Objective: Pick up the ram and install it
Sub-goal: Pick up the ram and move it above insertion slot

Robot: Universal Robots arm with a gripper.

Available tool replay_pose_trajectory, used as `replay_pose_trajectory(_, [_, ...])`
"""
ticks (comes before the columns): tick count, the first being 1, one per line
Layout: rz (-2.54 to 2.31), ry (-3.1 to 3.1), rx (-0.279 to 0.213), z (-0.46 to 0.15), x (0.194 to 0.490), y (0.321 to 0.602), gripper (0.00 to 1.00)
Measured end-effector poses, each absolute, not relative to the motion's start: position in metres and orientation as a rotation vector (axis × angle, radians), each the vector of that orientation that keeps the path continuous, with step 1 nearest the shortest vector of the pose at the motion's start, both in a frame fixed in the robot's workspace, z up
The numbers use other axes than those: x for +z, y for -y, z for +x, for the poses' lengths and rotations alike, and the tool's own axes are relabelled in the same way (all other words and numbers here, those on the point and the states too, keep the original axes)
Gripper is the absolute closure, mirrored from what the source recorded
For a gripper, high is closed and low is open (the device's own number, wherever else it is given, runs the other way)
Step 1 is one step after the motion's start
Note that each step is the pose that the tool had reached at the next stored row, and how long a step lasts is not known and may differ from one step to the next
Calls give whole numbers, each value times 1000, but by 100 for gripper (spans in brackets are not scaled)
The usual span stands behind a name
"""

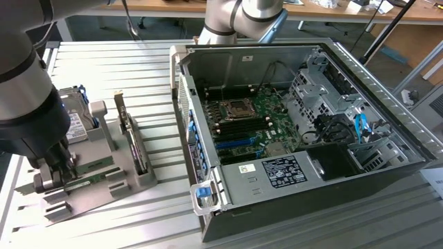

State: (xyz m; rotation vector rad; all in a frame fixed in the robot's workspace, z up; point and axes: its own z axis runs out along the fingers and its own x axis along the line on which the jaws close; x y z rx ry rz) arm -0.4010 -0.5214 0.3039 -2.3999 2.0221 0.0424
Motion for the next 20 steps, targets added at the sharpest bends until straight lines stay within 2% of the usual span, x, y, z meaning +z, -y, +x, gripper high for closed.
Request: replay_pose_trajectory(20, [-2400,-2022,42,-401,361,521,86])
